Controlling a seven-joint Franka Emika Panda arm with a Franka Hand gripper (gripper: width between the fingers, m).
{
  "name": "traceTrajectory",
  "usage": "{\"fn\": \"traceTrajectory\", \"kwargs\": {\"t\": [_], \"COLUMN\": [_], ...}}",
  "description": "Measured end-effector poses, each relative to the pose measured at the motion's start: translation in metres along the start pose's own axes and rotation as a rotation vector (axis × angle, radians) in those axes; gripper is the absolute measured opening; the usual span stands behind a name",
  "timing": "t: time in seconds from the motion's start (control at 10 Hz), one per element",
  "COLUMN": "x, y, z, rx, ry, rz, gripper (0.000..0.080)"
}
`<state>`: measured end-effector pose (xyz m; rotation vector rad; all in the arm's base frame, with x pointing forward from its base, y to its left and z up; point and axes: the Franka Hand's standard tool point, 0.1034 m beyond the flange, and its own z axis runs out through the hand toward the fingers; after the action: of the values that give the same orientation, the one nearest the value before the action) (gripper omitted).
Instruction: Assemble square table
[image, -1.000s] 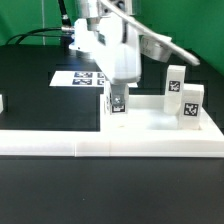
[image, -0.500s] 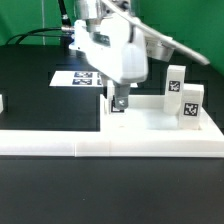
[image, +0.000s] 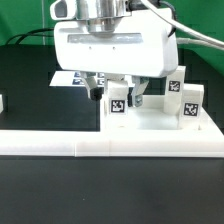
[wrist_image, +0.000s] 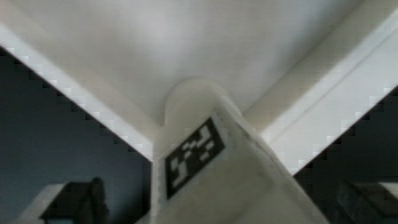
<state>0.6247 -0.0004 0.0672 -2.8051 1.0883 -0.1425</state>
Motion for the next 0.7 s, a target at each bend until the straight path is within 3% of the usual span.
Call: {"fn": "traceTrajectory", "kwargs": {"t": [0.1,0.2,0.3,0.5,0.7], "x": [-0.0006,-0.0031,-0.0046,-0.0031,-0.0028], "y": [-0.0009,-0.0073,-0.0092,-0.0049,-0.0047], "z": [-0.0002,-0.0018,-0.0017,0.0013,0.0012], "rx": [-0.005,-0.032,-0.04,-0.06,-0.061], "ry": [0.002,0.02,0.02,0.013,0.012], "rz": [-0.081,-0.36,-0.475,-0.738,-0.77], "gripper": [0.0649,0.0649,0.0649,0.0649,0.0649]}}
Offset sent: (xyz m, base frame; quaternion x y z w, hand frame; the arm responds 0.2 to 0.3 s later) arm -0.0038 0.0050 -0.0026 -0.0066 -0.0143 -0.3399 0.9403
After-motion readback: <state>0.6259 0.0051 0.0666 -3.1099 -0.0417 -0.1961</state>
